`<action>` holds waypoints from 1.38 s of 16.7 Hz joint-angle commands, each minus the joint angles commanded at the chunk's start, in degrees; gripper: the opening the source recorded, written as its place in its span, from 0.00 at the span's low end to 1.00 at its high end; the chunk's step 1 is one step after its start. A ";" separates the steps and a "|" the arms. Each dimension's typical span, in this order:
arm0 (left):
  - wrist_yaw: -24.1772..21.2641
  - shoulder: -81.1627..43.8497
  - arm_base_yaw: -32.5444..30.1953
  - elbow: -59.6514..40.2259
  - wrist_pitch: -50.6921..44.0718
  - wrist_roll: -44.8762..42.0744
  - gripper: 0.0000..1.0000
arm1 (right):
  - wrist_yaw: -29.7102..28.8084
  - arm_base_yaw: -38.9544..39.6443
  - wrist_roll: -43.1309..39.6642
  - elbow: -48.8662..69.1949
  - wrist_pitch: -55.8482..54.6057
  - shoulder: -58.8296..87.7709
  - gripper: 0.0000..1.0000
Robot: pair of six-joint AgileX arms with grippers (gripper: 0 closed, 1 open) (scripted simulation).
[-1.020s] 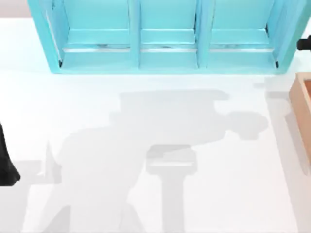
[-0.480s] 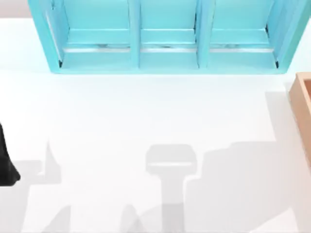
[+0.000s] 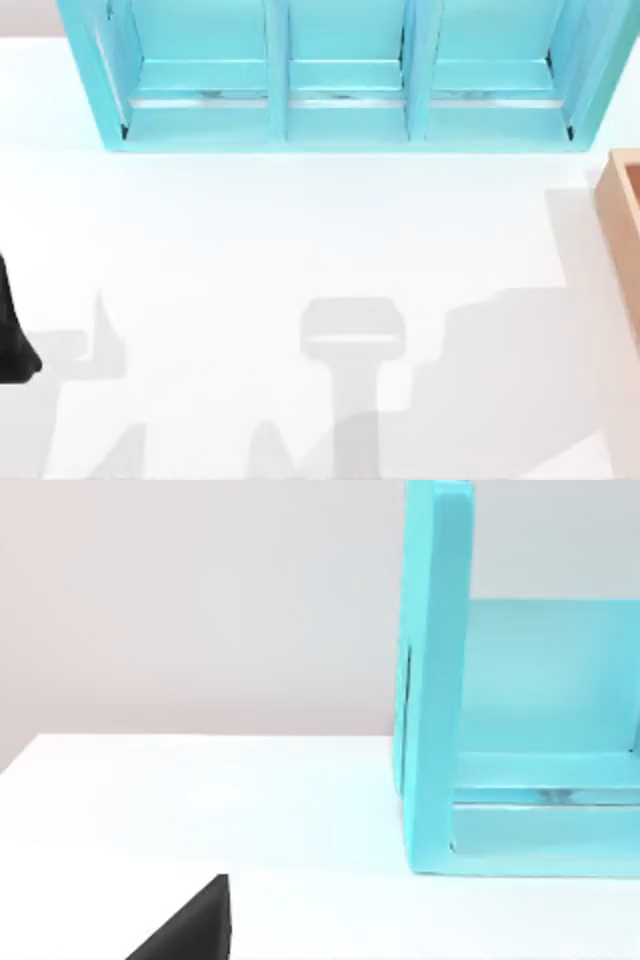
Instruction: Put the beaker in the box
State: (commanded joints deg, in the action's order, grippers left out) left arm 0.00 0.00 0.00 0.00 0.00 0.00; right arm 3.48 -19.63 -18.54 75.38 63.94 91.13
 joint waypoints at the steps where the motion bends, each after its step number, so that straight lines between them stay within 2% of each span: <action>1: 0.00 0.00 0.00 0.00 0.00 0.00 1.00 | 0.00 0.06 0.07 -1.51 -2.08 0.20 0.00; 5: 0.00 0.00 0.00 0.00 0.00 0.00 1.00 | -0.01 0.31 0.36 -7.22 -9.92 1.61 0.00; 10: 0.00 0.00 0.00 0.00 0.00 0.00 1.00 | -0.01 0.37 0.39 -7.90 -10.62 2.03 0.00; 23: 0.00 0.00 0.00 0.00 0.00 0.00 1.00 | -0.01 0.37 0.39 -7.90 -10.62 2.03 0.98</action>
State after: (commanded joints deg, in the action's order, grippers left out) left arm 0.00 0.00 0.00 0.00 0.00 0.00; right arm 3.47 -19.26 -18.14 67.48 53.32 93.16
